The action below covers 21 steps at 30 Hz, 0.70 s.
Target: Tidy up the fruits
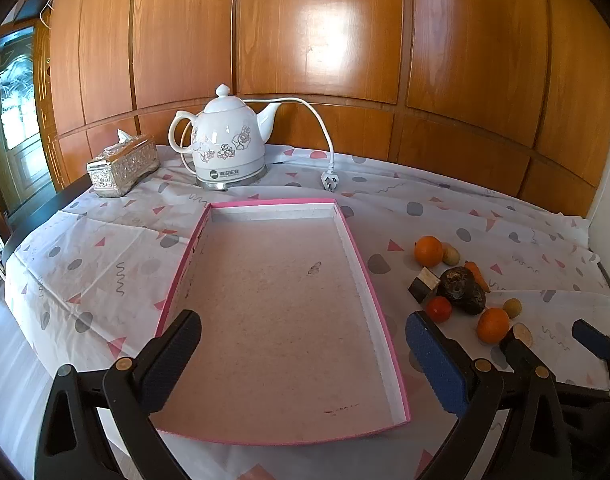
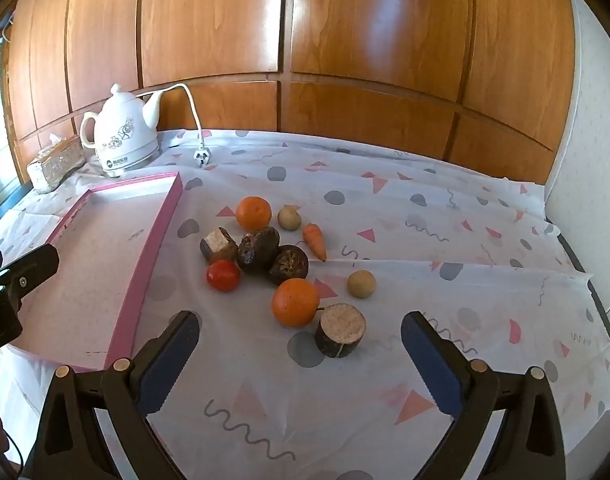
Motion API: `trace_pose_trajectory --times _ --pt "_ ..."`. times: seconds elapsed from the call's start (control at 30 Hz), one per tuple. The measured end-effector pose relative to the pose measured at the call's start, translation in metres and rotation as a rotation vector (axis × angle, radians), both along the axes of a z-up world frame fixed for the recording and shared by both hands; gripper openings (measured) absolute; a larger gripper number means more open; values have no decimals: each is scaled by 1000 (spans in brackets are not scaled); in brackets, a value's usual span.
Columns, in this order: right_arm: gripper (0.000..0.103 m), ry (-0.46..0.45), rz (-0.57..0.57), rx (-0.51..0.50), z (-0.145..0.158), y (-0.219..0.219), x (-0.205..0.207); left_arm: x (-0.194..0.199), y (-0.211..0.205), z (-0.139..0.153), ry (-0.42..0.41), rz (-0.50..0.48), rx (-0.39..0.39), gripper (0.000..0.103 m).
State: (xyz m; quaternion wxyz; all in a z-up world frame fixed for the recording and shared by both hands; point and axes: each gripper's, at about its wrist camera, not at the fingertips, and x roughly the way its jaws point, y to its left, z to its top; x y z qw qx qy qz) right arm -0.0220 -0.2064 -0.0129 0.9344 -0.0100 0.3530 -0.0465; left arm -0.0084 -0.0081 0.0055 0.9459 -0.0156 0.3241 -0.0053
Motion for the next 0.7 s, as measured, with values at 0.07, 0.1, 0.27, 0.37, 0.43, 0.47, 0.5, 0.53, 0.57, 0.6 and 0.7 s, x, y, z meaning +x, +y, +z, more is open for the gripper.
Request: trace_pose_trajectory --times 0.07,0.1,0.27,0.37,0.43,0.47,0.5,0.53,0.57,0.6,0.7 --pt "103 -1 3 -2 2 0 1 0 -2 0 -1 0 2 103" --pt "103 -7 3 -5 0 2 -1 0 -3 0 -2 -1 3 103" --pt "103 -8 12 -9 1 3 -1 -3 0 0 -6 -7 -1 103" --pt "103 -9 17 -16 0 5 -3 -3 0 0 -5 -6 -3 103" --pt "103 -9 21 -17 0 6 -2 -3 -1 0 -4 -4 -4 103" --pt "103 -8 22 -18 0 6 -2 -4 -1 0 -5 -3 -5 103" --pt "103 -8 22 -19 1 6 -1 -4 -2 0 -6 -3 -6 103" --pt "103 -10 22 -20 0 7 -3 -5 -3 1 -6 -2 -7 103" --pt "103 -10 21 -20 0 7 -3 -5 -3 0 -5 -2 -8 103" --pt "103 -10 21 -22 0 7 -2 -5 -4 0 -3 -2 -9 103" --pt "103 -8 24 -25 1 7 -1 -1 0 0 3 -5 -11 103"
